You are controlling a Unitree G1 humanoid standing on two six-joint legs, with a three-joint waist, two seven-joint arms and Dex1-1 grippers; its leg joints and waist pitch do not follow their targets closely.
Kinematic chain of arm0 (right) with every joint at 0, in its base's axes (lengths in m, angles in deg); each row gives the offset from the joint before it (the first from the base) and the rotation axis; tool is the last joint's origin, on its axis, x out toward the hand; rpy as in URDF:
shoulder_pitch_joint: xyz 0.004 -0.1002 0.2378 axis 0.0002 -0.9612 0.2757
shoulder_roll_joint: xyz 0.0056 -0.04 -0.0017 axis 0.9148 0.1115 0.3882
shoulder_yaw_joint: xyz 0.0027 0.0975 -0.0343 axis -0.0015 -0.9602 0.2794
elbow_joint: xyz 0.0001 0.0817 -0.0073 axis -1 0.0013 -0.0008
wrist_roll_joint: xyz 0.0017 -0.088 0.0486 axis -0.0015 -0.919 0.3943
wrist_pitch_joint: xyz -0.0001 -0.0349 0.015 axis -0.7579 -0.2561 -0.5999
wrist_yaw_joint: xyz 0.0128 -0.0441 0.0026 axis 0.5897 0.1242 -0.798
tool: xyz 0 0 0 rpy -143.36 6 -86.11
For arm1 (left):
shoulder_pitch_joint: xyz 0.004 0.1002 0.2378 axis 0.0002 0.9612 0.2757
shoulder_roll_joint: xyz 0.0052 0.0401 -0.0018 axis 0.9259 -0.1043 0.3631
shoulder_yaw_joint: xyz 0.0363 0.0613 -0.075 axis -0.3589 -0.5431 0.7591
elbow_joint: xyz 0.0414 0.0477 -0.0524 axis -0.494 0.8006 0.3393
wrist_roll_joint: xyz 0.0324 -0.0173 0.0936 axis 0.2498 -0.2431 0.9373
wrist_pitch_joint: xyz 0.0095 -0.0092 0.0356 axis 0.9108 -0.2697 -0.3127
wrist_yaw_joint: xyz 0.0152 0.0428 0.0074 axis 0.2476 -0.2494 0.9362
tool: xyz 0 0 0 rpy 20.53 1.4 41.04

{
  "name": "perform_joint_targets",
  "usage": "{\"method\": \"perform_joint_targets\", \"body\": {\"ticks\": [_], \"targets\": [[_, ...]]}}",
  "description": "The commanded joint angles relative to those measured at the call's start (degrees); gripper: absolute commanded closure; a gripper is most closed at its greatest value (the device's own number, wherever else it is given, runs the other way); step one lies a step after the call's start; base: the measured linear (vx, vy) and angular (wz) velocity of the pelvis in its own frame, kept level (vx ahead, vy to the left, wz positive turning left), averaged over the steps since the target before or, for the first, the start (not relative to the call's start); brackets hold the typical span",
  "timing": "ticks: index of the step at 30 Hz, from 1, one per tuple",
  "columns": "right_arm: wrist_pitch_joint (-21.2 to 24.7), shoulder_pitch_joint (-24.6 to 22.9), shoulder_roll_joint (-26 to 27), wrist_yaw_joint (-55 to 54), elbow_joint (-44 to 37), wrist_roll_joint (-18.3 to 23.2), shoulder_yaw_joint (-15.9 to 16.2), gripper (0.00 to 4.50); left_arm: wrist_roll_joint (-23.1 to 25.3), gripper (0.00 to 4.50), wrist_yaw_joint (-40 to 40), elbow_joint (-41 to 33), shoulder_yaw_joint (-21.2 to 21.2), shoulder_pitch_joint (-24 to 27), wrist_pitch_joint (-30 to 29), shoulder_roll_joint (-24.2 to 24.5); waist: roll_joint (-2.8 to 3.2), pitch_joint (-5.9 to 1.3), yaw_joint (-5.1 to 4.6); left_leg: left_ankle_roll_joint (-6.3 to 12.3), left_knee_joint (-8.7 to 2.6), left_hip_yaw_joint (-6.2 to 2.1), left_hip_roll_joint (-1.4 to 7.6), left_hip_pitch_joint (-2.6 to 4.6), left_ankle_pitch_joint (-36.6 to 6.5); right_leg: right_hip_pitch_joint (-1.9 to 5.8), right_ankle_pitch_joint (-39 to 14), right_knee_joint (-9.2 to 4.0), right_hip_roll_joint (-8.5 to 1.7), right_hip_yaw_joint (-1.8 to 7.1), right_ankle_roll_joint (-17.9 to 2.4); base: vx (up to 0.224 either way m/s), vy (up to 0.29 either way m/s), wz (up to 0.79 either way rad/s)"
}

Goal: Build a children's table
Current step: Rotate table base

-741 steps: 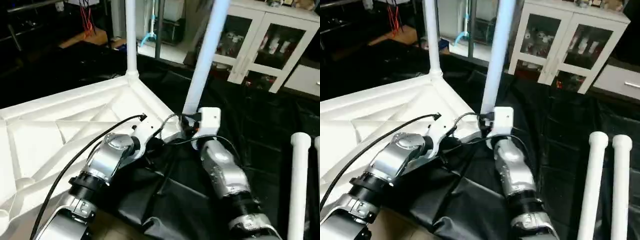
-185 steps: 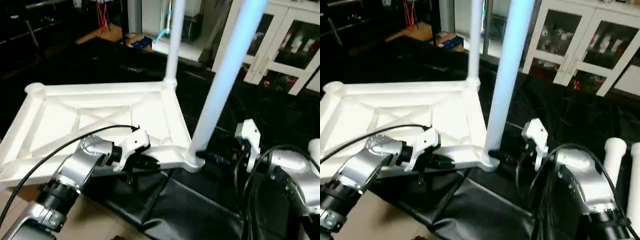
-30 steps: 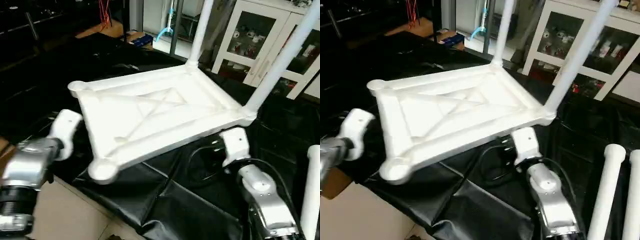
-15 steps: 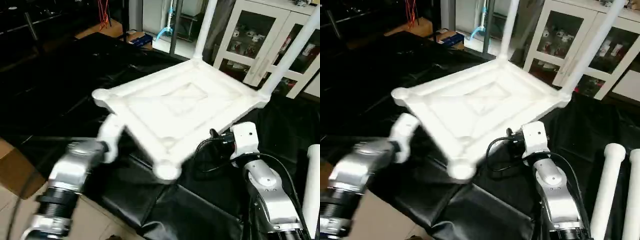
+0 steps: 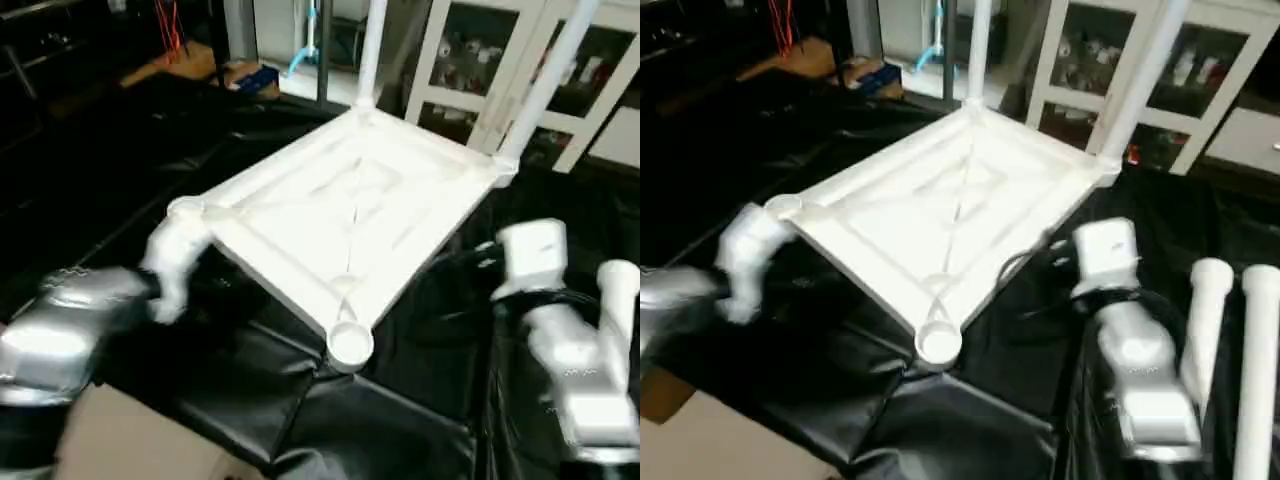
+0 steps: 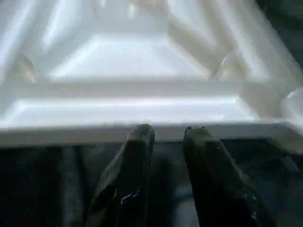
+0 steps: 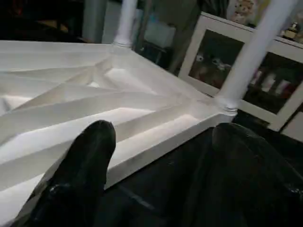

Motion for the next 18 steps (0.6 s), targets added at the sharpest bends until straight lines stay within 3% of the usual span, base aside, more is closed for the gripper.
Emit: {"method": "perform_joint_targets", "body": {"ticks": [1,2,3,4,5,6,8,11,14,15,16,17,18], "targets": [[8.64,0.99,-2.64,0.14,-2.63,0.09,-3.13,0.7,-3.61,3.16,-2.57,-1.91,2.74,0.17,-0.34,0.07,0.16,-3.38,-0.26,-1.12,-4.73,-0.46,0.96,1.64,-17.38,1.86,-13.18,-2.98,-0.73,1.17,-10.76,0.0,0.0,0.0],[12.34,1.0,-4.09,0.59,-2.96,-0.44,-3.74,0.5,-4.34,3.17,-2.48,-1.72,3.41,-0.25,-0.19,-0.55,0.38,-3.19,0.18,-1.3,-4.78,-0.46,0.94,1.91,-17.06,1.83,-14.43,-2.95,-0.8,1.26,-10.44,0.0,0.0,0.0],[17.37,0.74,-6.41,1.64,-3.12,-0.97,-4.52,0.43,-3.87,3.17,-1.52,-0.93,2.3,-1.01,1.76,-2.02,-0.76,-3.16,-0.01,-1.17,-4.63,-0.24,0.96,1.88,-17.22,1.72,-15.17,-3.16,-0.73,1.28,-10.07,0.0,0.0,0.0],[20.55,0.54,-7.93,2.34,-3.21,-1.28,-4.99,0.34,-3.39,3.17,-0.81,-0.38,1.36,-1.52,3.19,-3.01,-0.35,-3.13,0.31,-1.2,-4.65,-0.44,0.89,1.93,-17.23,1.9,-16.01,-3.01,-0.74,1.28,-9.75,0.0,0.0,0.0],[22.66,0.4,-8.76,2.63,-3.2,-1.11,-5.71,0.24,-2.4,3.17,0.03,0.14,-0.12,-1.86,5.05,-4.08,-0.4,-3.11,0.62,-1.48,-4.63,-0.31,1.05,2.19,-17.84,1.67,-17.19,-3.4,-0.92,1.43,-9.05,0.0,0.0,0.0],[23.84,0.47,-9.05,2.14,-3.28,-0.82,-6.67,0.16,-2.04,3.17,0.63,0.22,-1.31,-1.93,6.22,-4.82,-0.27,-3.14,0.84,-1.57,-4.55,-0.3,1.0,2.27,-18.0,1.54,-17.68,-3.49,-1.0,1.49,-8.76,0.0,0.0,0.0],[26.76,1.8,-9.22,-0.37,-1.93,0.21,-10.68,0.03,-1.53,3.17,2.18,0.47,-4.69,-2.87,8.77,-8.31,-0.38,-3.34,0.79,-2.12,-4.59,-0.47,0.89,1.56,-17.01,1.86,-18.67,-3.51,-1.27,1.58,-7.45,0.0,0.0,0.0],[30.55,3.63,-8.86,-2.76,-0.81,0.84,-13.63,0.03,-0.32,3.17,4.13,1.33,-6.68,-4.48,10.4,-11.1,-0.71,-3.53,0.69,-2.08,-4.36,-0.47,0.79,1.58,-16.37,1.88,-18.28,-3.53,-1.2,1.61,-7.29,0.0,0.0,0.0],[33.68,6.1,-8.51,-3.12,-2.59,1.77,-15.21,0.03,0.24,3.17,10.26,3.91,-6.07,-6.41,11.89,-17.37,-0.84,-3.63,0.19,-1.65,-4.03,-0.4,0.57,1.25,-15.09,2.0,-18.48,-3.66,-1.04,1.64,-6.72,0.0,0.0,0.0],[33.68,6.14,-8.45,-3.14,-2.66,1.82,-15.25,0.03,0.28,3.17,10.42,3.96,-6.05,-6.43,11.88,-17.46,-1.01,-3.67,0.06,-1.37,-3.93,-0.37,0.51,1.17,-15.04,2.02,-18.68,-3.78,-1.03,1.64,-6.63,0.0,0.0,0.0],[34.68,7.52,-6.41,-3.55,-5.9,3.66,-16.19,0.03,2.12,3.17,16.42,5.68,-5.16,-6.88,12.8,-20.92,-0.78,-3.7,0.0,-1.26,-3.85,-0.39,0.47,1.12,-14.95,2.03,-18.85,-3.72,-1.05,1.66,-6.5,0.0,0.0,0.0],[33.82,7.47,-6.4,-2.42,-7.89,4.15,-14.64,0.03,3.39,3.17,19.52,6.04,-4.71,-6.74,13.59,-22.26,-1.06,-3.75,-0.42,-0.54,-3.73,-0.41,0.45,0.8,-14.44,2.16,-18.87,-3.87,-1.01,1.67,-6.11,0.0,0.0,0.0],[33.17,7.28,-6.52,-1.51,-9.19,4.4,-13.44,0.03,4.24,3.17,21.44,6.21,-4.45,-6.55,14.18,-23.07,-0.97,-3.85,-0.45,-0.34,-3.69,-0.48,0.48,0.73,-14.22,2.22,-18.98,-3.8,-0.98,1.63,-5.87,0.0,0.0,0.0]]}}
